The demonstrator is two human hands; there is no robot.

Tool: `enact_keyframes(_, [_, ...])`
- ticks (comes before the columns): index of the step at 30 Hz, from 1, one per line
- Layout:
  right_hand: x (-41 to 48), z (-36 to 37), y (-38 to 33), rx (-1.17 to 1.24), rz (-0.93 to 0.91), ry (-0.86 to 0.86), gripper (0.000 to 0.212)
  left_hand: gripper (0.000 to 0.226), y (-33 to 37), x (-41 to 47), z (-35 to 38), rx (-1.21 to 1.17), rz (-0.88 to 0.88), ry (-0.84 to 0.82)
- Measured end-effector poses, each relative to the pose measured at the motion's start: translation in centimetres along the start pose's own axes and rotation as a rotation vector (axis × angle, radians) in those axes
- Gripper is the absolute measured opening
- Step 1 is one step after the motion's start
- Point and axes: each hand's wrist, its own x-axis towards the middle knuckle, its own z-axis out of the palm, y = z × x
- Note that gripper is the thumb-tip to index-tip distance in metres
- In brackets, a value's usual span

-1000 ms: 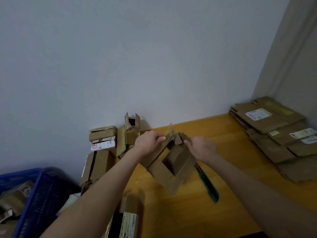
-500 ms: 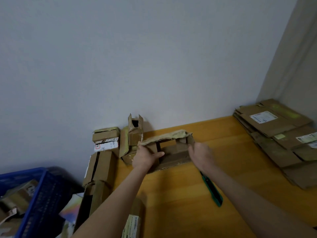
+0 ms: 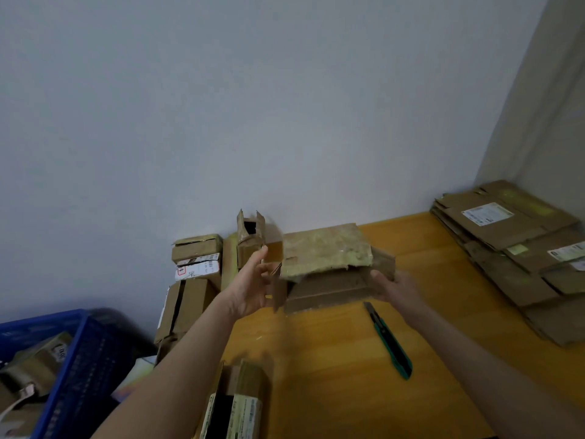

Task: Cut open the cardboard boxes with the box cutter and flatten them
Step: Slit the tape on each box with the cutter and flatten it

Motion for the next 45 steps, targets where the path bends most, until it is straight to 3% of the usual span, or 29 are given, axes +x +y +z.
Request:
enact_keyframes(2, [-0.2, 0.0, 0.0, 0.067, 0.015, -0.03, 0.021, 0.111, 0.2, 0.2, 0.0, 0.022, -0.056, 0.018])
enact_keyframes(6, [0.1, -0.2, -0.2, 0.067, 0.013, -0.144, 0.031, 0.076, -0.3, -0.4, 0.4, 0.166, -0.063, 0.054])
enact_keyframes(9, [0.2, -1.1, -0.4, -0.033, 0.017, -0.429, 0.059, 0.082, -1.2, -0.5, 0.4, 0.071, -0.038, 0.105])
enact_keyframes(12, [0.3, -1.7, -0.5, 0.008, 0.2, -0.621, 0.082, 0.093, -1.3, -0.9, 0.2, 0.129, 0.042, 0.137])
enact_keyframes(15, [0.1, -0.7, -0.9, 0.087, 0.26, -0.562, 0.096, 0.084, -1.1, -1.1, 0.8, 0.196, 0.139, 0.074])
enact_keyframes(17, [-0.1, 0.4, -1.3, 0.075, 0.235, -0.359, 0.09, 0.074, -1.0, -1.5, 1.8, 0.223, 0.193, 0.036])
enact_keyframes(19, [-0.2, 1.0, -1.5, 0.064, 0.178, -0.263, 0.084, 0.066, -0.7, -1.8, 2.3, 0.223, 0.218, 0.009])
enact_keyframes(21, [-0.2, 1.0, -1.4, 0.077, 0.143, -0.257, 0.078, 0.053, -0.3, -2.1, 2.2, 0.209, 0.21, -0.048])
enact_keyframes(23, [-0.2, 0.4, -1.1, 0.144, 0.142, -0.279, 0.072, 0.041, 0.1, -2.2, 1.9, 0.044, 0.169, -0.07])
enact_keyframes(25, [0.0, -0.1, -1.1, 0.237, 0.182, -0.35, 0.071, 0.035, 0.4, -1.8, 1.7, -0.035, 0.142, 0.043])
enact_keyframes(27, [0.1, -0.3, -1.4, 0.324, 0.248, -0.409, 0.072, 0.032, 0.3, -1.2, 1.4, 0.036, 0.144, 0.154])
enact_keyframes(31, [0.2, -0.5, -2.2, 0.446, 0.362, -0.337, 0.026, 0.036, 0.3, -0.9, 1.2, 0.132, 0.142, 0.073])
enact_keyframes(33, [0.4, -0.4, -2.0, 0.379, 0.389, -0.275, 0.027, 0.052, 0.6, -1.1, 1.7, 0.226, 0.112, 0.002])
enact_keyframes(38, [0.4, -0.3, -2.0, 0.249, 0.412, -0.289, 0.063, 0.101, 0.5, -0.9, 2.2, 0.518, 0.106, -0.103])
enact_keyframes(42, [0.2, 0.3, -3.0, -0.016, 0.415, -0.394, 0.078, 0.125, -0.6, -0.3, 3.1, 0.657, 0.22, 0.001])
enact_keyframes(43, [0.2, 0.6, -3.2, -0.122, 0.413, -0.392, 0.077, 0.129, -0.8, -0.1, 3.5, 0.709, 0.258, 0.016])
enact_keyframes(45, [-0.1, 1.5, -3.5, -0.284, 0.369, -0.306, 0.055, 0.135, -1.1, 0.1, 4.3, 0.797, 0.323, 0.044])
